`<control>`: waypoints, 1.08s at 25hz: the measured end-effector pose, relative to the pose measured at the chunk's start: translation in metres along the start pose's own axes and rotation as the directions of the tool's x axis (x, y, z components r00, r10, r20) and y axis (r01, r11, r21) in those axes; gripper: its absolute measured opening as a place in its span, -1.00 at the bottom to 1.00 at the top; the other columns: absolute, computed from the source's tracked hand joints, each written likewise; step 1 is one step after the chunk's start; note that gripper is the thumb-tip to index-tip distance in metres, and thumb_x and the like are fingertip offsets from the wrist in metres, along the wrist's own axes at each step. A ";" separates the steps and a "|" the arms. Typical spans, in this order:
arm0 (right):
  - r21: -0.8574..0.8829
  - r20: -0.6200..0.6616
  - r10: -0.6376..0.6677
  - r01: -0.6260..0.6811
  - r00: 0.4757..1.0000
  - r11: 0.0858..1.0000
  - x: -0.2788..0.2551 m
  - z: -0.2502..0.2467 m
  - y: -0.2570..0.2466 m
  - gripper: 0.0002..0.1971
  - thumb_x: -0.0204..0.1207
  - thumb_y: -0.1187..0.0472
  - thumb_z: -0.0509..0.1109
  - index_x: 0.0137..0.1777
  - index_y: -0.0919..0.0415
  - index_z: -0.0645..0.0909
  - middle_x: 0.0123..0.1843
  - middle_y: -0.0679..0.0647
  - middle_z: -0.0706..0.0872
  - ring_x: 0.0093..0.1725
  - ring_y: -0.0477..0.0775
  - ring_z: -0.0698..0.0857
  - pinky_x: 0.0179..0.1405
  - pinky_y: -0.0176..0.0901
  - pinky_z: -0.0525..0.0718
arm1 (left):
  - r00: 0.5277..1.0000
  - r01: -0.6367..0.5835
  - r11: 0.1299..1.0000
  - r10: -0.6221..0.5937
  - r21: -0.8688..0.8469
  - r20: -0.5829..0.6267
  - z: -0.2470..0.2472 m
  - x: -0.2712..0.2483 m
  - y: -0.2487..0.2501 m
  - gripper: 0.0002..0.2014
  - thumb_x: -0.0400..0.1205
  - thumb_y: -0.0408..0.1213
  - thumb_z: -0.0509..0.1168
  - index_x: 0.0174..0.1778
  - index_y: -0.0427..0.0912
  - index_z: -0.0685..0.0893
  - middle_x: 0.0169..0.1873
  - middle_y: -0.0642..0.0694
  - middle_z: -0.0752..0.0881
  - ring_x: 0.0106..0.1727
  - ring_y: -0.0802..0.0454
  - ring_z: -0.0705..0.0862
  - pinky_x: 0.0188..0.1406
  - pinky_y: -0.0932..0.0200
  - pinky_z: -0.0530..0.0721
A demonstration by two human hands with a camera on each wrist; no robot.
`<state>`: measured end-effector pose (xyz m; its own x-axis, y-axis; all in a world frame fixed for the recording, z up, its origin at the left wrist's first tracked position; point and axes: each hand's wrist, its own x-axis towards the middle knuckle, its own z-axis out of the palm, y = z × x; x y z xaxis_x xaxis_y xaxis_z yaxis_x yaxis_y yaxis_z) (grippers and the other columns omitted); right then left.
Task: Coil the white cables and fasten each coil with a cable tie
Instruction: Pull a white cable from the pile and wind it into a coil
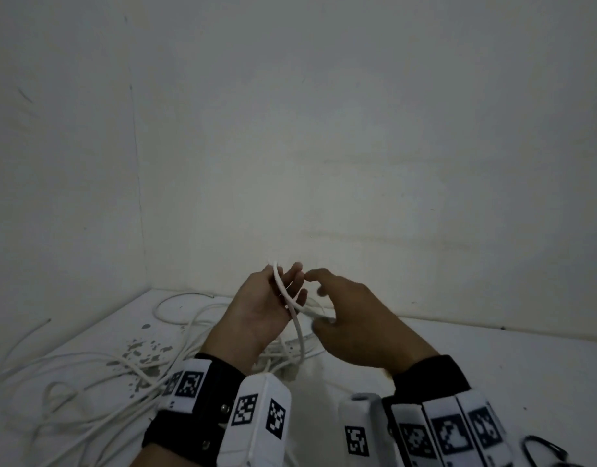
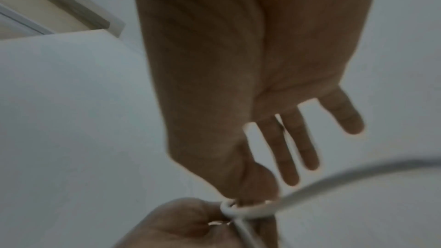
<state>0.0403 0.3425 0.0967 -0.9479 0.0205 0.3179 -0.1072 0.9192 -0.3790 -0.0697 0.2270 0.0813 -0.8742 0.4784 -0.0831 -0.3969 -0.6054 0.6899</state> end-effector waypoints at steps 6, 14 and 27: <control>0.377 -0.255 -0.008 0.107 0.967 0.920 0.015 0.029 0.002 -0.85 0.66 0.04 0.38 0.19 -0.09 0.58 -0.13 -0.16 0.76 -0.31 -0.18 0.69 -0.37 -0.40 0.54 | 0.994 -0.080 0.948 0.052 0.308 0.100 0.011 -0.014 -0.001 -0.68 0.83 -0.13 0.01 -0.07 -0.13 0.61 0.11 -0.08 0.83 0.24 -0.03 0.73 0.12 -0.07 0.65; 0.193 -0.124 -0.033 0.057 0.992 0.980 0.002 -0.012 0.037 -0.82 0.68 0.18 0.36 -0.05 -0.10 0.75 -0.34 -0.19 0.69 -0.40 -0.27 0.57 -0.37 -0.47 0.49 | 0.892 -0.275 0.303 0.435 0.912 0.124 -0.014 -0.037 0.057 -0.61 0.59 0.08 0.37 -0.20 -0.22 0.79 -0.40 0.00 0.83 -0.32 0.06 0.77 -0.23 0.18 0.67; 0.181 -0.267 -0.074 0.126 0.961 0.975 0.001 -0.013 0.030 -0.76 0.59 0.19 0.45 0.14 -0.17 0.79 -0.09 -0.05 0.68 -0.12 -0.24 0.64 -0.11 -0.44 0.54 | 0.889 -0.077 0.751 -0.246 0.655 0.387 -0.006 -0.017 -0.012 -0.80 0.70 -0.17 0.21 -0.02 -0.23 0.65 -0.61 0.10 0.34 -0.62 0.22 0.25 -0.57 0.32 0.23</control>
<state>0.0397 0.3756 0.0970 -0.8226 0.0567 0.5658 -0.2780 0.8279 -0.4871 -0.0517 0.2218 0.0702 -0.5713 0.8200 0.0345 -0.0473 -0.0749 0.9961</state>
